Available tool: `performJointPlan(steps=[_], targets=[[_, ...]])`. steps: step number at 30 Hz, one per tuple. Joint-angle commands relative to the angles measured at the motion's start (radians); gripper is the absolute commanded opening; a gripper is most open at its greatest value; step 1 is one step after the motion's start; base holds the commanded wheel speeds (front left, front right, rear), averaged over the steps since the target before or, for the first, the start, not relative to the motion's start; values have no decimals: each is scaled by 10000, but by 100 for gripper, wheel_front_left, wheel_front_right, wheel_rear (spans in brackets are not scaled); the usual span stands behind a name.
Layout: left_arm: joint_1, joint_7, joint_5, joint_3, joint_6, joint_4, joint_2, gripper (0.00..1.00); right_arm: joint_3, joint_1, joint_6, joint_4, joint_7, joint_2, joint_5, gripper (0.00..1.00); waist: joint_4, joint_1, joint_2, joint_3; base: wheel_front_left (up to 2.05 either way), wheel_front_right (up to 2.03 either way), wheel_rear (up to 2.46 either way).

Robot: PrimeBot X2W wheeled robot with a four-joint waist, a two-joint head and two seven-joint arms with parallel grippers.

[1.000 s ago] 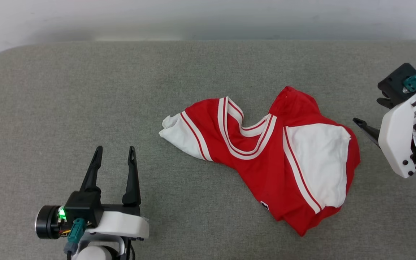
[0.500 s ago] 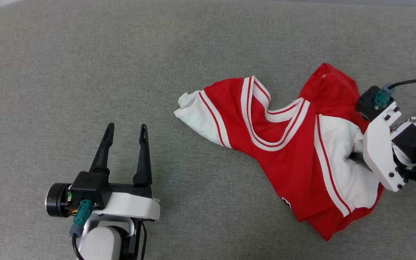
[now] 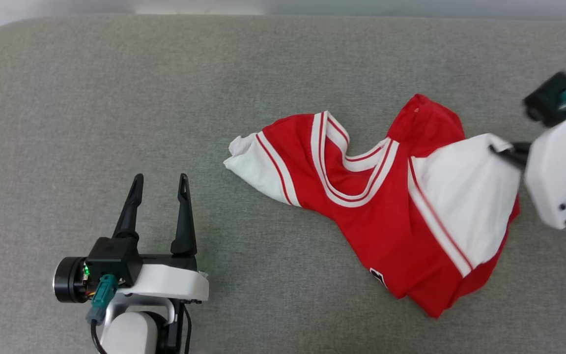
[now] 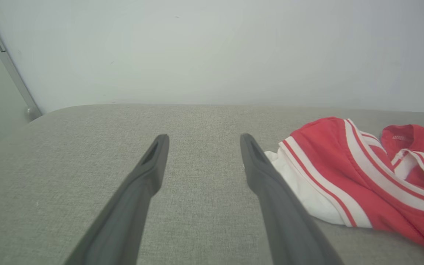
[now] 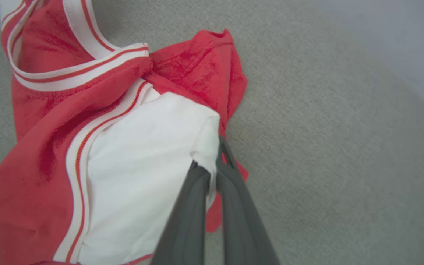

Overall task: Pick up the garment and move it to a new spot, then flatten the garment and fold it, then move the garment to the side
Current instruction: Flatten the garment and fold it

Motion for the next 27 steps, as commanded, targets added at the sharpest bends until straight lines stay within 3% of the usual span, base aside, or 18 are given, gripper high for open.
performJointPlan(steps=[1, 7, 11, 20, 25, 27], targets=[[71, -26, 36, 82, -39, -4, -9, 100, -208, -100, -7, -20, -258, -279, 135, 0, -143, -1, 0, -126, 0, 0, 0], [142, -26, 18, 91, -65, -80, -8, 100, -1166, 480, -7, 511, -996, -1172, 506, 0, -223, -1, 0, -139, 0, 0, 0], [39, -26, -30, 23, -143, -73, -8, 100, -1678, 1084, -5, 1659, -1015, -1533, 452, 0, -177, -1, 0, 116, 0, 0, 0], [-178, -27, -2, -142, -112, -16, -7, 100, -2174, 2526, -11, 4880, -1379, -824, 261, 0, 106, -1, 0, 509, 0, 0, 0], [-113, -27, 101, -35, -115, 96, -7, 100, -2377, 2716, -13, 5612, -1825, -375, 335, 0, 28, -1, 0, 269, 0, 0, 0], [-80, -27, 125, 73, -177, 136, -9, 100, -2554, 2536, -13, 5590, -2379, -304, 231, 100, -67, -1, 0, 79, 0, 0, 0]])
